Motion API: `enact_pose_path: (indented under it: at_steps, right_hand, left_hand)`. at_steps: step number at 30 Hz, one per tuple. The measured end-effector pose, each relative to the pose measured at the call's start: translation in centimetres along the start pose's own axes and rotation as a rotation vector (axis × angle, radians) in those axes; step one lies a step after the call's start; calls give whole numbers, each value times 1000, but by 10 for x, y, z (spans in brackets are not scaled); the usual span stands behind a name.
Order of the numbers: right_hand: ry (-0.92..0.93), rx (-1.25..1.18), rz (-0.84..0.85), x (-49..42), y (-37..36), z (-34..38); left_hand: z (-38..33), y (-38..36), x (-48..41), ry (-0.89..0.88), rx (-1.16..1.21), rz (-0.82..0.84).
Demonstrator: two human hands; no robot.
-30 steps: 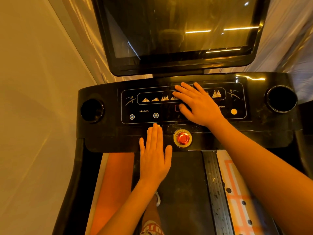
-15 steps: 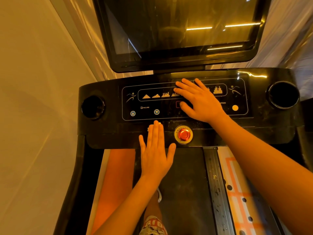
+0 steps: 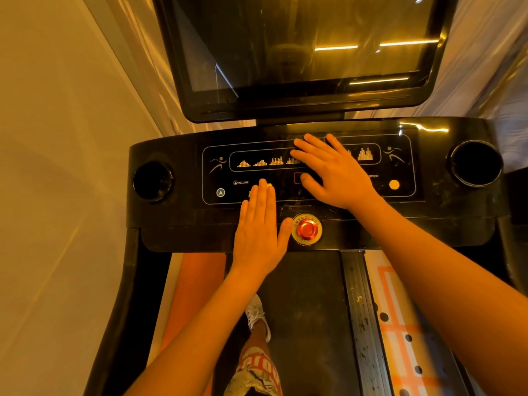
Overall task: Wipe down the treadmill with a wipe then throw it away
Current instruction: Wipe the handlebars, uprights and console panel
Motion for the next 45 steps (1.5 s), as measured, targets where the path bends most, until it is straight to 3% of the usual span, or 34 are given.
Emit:
enact_pose_path:
  at_steps: [6, 21, 37, 45]
  right_hand:
    - [-8, 20, 6, -1, -1, 0]
    - [-19, 5, -14, 1, -2, 0]
    - [27, -29, -14, 2, 2, 2]
    - [19, -20, -22, 2, 2, 2]
  left_hand:
    - [1, 20, -35, -107, -32, 56]
    - [-3, 47, -115, -117, 34, -45]
    - [-4, 41, -105, 2, 13, -114]
    - [-4, 31, -76, 17, -29, -64]
Point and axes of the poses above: each hand's wrist, its own x-axis away from the middle knuckle, its own y-axis out of the back of the hand, z = x × y, the point moved 6 cm from there along -x, towards the middle knuckle, and after that the axes turned 4 degrees about z, right-handed, at the moved point
